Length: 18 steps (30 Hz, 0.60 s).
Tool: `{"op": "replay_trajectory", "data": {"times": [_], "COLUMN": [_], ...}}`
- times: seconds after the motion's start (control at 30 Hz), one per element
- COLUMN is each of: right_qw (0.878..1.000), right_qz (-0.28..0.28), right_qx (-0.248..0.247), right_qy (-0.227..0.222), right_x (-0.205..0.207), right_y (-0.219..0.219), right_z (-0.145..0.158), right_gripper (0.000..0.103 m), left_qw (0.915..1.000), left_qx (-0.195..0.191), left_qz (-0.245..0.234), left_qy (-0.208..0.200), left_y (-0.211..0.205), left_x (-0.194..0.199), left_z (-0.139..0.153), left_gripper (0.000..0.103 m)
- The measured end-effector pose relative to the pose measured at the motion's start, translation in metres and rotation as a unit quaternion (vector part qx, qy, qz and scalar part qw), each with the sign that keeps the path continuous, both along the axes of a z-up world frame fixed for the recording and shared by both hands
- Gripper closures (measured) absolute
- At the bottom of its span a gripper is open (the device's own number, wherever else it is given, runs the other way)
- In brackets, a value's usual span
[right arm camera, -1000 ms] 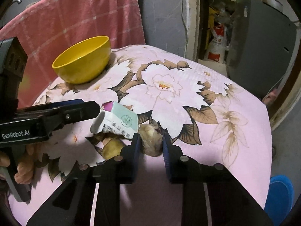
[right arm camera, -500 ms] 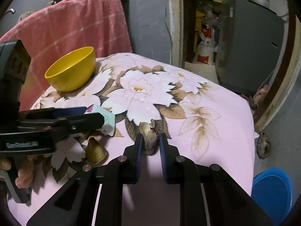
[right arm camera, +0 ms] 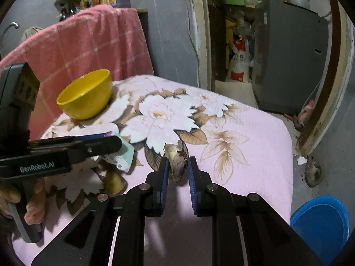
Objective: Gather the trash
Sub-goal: 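Carry both held items over the blue bucket and open both tools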
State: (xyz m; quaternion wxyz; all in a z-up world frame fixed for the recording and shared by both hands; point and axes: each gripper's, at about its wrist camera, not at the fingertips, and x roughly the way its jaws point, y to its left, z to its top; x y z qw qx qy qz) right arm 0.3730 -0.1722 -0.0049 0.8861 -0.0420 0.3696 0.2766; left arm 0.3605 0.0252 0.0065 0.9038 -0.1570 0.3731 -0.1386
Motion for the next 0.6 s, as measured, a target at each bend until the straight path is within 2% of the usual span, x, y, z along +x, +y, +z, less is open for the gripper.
{"op": "replay_trajectory", "data": {"times": [0.2, 0.37, 0.6], "right_qw": [0.999, 0.992, 0.967], "right_qz": [-0.015, -0.042, -0.103], "right_qx": [0.036, 0.081, 0.134], "right_qy": [-0.033, -0.084, -0.19], "right_x": [-0.008, -0.023, -0.061], "right_y": [-0.013, -0.031, -0.075], "right_z": [0.011, 0.029, 0.074], "right_gripper": [0.088, 0.088, 0.088], "left_qw": [0.9993, 0.9962, 0.9874], "left_qx": [-0.001, -0.003, -0.006], "left_qz": [0.007, 0.007, -0.016], "left_qy": [-0.036, -0.086, -0.157], "left_y": [-0.006, -0.019, -0.058], "left_x": [-0.014, -0.025, -0.039], "left_z": [0.016, 0.04, 0.078], "left_gripper": [0.073, 0.073, 0.073]}}
